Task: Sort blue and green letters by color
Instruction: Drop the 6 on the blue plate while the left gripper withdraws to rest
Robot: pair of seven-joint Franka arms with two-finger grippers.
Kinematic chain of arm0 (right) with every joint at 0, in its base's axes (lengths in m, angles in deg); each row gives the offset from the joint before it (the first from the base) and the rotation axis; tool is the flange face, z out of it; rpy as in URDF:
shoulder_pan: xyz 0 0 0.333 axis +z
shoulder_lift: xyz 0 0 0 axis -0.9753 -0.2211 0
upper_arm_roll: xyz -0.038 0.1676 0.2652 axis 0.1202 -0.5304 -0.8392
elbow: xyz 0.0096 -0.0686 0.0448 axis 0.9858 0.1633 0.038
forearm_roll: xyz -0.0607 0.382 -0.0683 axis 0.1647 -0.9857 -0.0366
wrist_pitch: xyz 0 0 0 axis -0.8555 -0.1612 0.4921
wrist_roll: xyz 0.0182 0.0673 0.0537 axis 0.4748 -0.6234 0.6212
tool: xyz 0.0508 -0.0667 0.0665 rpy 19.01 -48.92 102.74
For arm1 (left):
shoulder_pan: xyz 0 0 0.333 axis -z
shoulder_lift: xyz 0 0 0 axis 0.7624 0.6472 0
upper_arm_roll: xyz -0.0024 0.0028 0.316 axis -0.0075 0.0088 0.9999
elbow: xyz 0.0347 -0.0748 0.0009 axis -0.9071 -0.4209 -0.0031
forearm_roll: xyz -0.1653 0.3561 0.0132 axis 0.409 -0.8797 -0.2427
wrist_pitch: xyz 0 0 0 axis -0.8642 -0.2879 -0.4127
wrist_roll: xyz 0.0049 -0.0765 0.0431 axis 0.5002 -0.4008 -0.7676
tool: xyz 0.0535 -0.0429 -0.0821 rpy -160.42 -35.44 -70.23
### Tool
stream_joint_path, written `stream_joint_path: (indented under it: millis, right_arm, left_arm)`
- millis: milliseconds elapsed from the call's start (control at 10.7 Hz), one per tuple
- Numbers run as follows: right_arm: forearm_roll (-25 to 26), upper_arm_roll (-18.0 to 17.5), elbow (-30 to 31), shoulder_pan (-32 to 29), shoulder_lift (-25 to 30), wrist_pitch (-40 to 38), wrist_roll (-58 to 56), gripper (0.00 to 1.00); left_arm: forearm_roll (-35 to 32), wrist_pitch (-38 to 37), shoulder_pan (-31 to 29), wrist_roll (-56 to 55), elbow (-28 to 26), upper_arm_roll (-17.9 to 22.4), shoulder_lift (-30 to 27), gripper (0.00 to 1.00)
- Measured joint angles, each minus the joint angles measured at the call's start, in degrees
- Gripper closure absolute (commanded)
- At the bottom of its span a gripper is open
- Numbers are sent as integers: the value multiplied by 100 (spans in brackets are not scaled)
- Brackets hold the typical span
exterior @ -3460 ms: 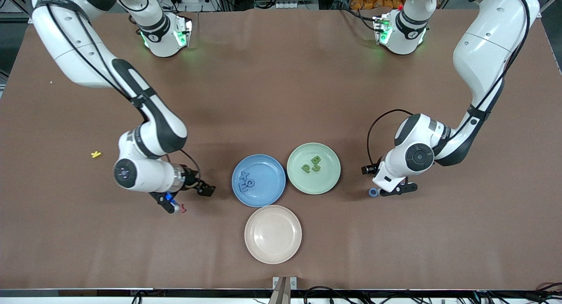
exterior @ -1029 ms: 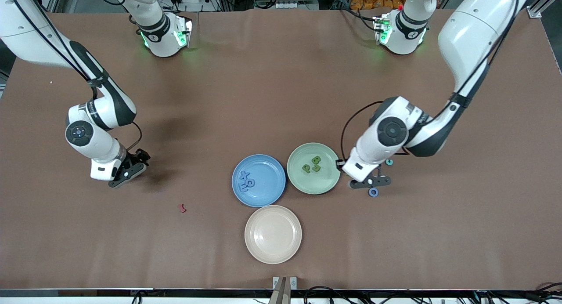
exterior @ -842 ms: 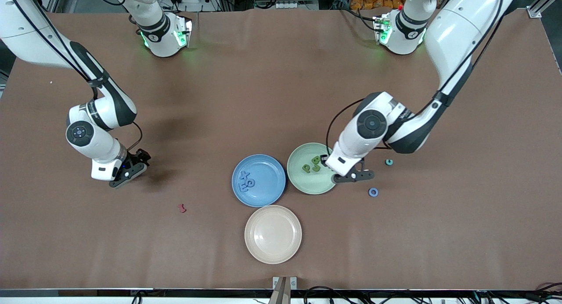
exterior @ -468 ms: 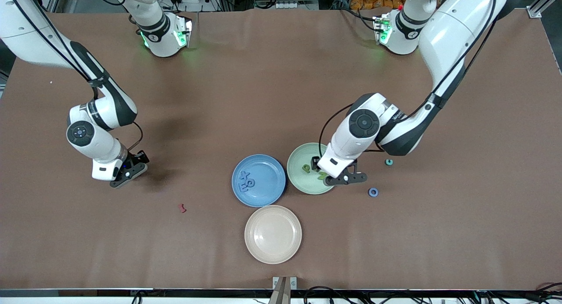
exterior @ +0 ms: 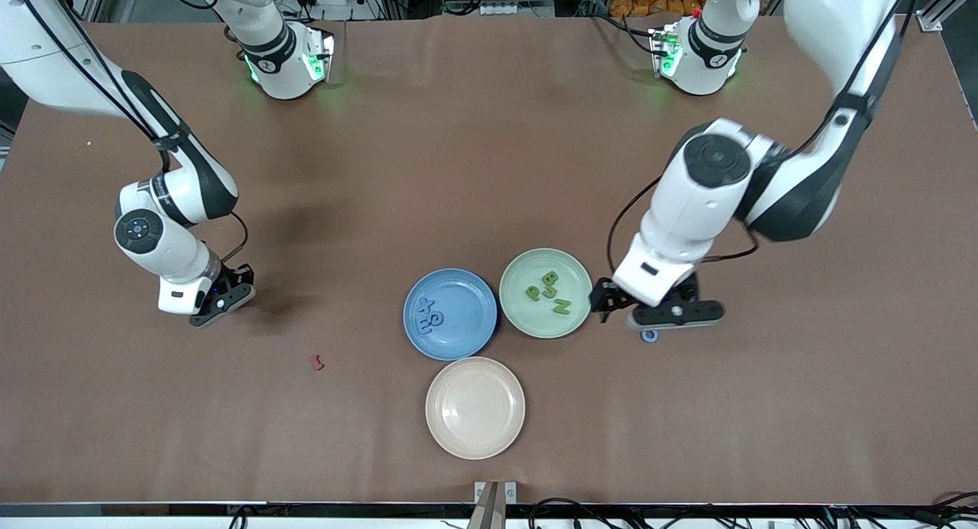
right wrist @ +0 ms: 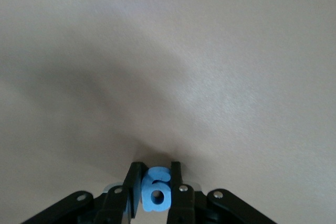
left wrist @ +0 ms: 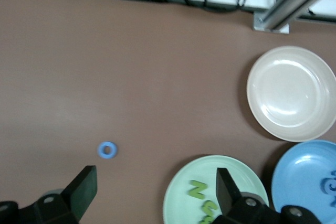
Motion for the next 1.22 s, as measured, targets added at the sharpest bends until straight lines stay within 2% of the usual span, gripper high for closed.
stream_joint_path:
  millis: [187, 374, 468, 561, 842, 935, 1122, 1216]
  right_arm:
    - [-2, -179, -6, 145, -10, -19, 655, 100]
    - [-8, -402, -188, 590, -12, -481, 1786, 100]
    - [-216, -475, -333, 875, -11, -668, 2305, 100]
    - [-786, -505, -477, 1142, -11, -741, 2588, 100]
    - [-3217, -503, -1020, 1764, -15, -843, 2847, 100]
    - [-3608, -500, -1243, 1984, -52, -925, 3285, 100]
    - [-3749, -495, -1774, 2495, -281, -966, 4661, 100]
    - [-3756, -478, -2046, 2718, -443, -967, 5182, 95]
  left_arm:
    - [0, -338, -254, 7, -11, 1, -525, 0]
    - [72, -657, -499, 22, -16, 2, -902, 0]
    - [266, -670, -653, 329, -14, 18, -1036, 0]
    - [469, -672, -715, 803, -4, 198, -1199, 0]
    - [1965, -1543, -410, 2547, 17, 1547, -2055, 0]
    - [2343, -1785, -374, 3082, 9, 1900, -2259, 0]
    - [2707, -2022, -247, 3465, -6, 2354, -2385, 0]
    - [2718, -2078, -154, 3467, -11, 2483, -2387, 0]
